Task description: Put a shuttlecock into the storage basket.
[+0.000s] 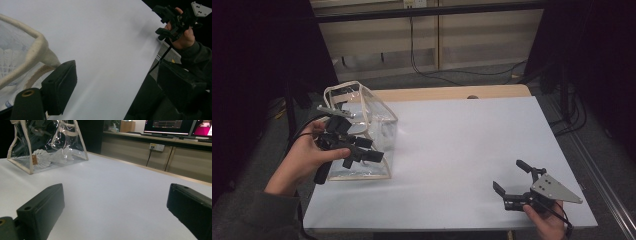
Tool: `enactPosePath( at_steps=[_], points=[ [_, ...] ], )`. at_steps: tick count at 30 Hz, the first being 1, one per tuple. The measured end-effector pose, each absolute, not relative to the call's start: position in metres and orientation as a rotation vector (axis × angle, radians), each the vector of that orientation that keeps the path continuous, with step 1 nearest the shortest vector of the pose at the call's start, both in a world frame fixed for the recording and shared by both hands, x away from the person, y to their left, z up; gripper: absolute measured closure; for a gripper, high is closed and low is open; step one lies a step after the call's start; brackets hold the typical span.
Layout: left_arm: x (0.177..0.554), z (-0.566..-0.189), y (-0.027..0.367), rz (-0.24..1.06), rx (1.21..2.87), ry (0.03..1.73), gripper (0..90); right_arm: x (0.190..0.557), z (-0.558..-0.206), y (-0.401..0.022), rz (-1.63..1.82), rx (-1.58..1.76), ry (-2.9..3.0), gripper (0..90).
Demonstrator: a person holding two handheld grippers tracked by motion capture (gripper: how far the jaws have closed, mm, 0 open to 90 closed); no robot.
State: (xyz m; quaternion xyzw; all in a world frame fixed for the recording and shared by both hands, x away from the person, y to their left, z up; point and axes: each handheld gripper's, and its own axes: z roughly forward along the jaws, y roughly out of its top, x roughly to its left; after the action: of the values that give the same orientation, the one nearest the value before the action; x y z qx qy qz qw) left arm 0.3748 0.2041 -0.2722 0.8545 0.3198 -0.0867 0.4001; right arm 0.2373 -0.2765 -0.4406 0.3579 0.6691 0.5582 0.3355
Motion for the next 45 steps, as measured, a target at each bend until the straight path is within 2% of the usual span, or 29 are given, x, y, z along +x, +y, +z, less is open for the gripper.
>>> enactPosePath(
  at_steps=[13,45],
  points=[
    [0.373,-0.283,0.205,-0.196,2.181,0.769,12.3,0.237,-0.44,-0.277,1.455,0.935,1.745,1.3],
    [0.366,-0.314,0.204,-0.158,2.188,0.677,9.6,0.236,-0.44,-0.277,1.454,0.935,1.741,1.3]
  ],
)
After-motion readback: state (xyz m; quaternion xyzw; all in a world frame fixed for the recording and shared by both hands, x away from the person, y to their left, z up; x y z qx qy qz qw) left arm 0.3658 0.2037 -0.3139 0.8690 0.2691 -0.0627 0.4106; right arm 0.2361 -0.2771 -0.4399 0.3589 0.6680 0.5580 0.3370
